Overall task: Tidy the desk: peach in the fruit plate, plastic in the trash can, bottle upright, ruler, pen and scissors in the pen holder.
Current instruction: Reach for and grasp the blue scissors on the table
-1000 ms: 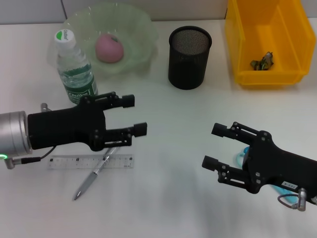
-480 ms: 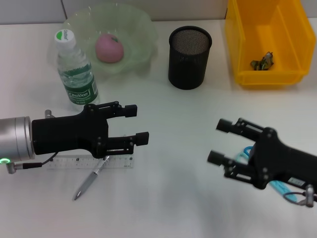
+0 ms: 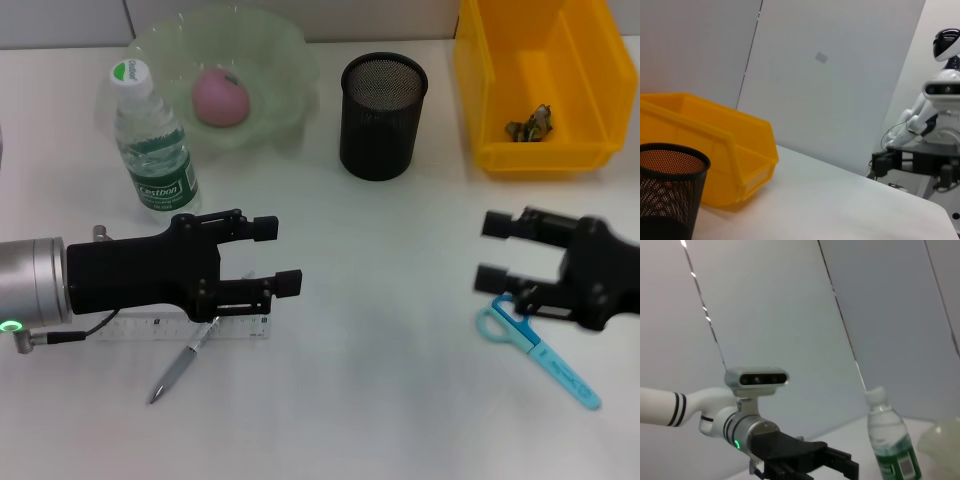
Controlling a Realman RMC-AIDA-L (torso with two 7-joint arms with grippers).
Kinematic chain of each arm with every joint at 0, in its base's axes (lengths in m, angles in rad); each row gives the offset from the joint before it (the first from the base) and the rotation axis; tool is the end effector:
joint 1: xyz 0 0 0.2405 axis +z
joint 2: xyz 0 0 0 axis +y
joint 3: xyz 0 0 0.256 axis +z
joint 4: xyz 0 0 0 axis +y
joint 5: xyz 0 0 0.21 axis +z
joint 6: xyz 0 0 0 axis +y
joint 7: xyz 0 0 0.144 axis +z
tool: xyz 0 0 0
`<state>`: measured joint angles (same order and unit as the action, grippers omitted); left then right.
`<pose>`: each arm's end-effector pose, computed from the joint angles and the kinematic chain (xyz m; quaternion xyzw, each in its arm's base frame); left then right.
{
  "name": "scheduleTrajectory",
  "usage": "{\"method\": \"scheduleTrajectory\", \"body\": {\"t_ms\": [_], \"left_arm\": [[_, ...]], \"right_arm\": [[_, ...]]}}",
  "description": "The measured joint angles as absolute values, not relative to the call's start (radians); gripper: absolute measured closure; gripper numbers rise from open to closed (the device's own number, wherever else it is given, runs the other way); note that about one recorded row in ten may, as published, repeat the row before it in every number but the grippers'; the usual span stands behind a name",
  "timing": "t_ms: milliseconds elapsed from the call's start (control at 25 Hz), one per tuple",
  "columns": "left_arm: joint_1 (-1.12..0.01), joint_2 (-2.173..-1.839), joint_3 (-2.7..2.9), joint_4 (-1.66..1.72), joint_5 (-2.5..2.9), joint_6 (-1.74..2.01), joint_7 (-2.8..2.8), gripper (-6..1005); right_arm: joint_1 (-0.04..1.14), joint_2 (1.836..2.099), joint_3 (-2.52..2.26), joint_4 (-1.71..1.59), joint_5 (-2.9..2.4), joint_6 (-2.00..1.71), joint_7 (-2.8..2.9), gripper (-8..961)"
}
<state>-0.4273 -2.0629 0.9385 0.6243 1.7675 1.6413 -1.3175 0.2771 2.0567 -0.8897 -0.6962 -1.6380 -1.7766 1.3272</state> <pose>-0.2577 0.2922 -0.0160 -0.9365 -0.1899 -0.2885 0.0606 0.2751 0.2580 0.0172 -0.9038 0.2060 0.3637 0.0923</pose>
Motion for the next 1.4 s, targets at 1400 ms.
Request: {"method": "scheduleTrajectory", "body": {"t_ms": [1400], "left_arm": [[-0.430,-2.068,0.943,0.623,1.806,1.637,-1.314,214]], "right_arm": [[0.688,2.065,-0.943,-1.279,-2.695,-1.964,2.372,214]]}}
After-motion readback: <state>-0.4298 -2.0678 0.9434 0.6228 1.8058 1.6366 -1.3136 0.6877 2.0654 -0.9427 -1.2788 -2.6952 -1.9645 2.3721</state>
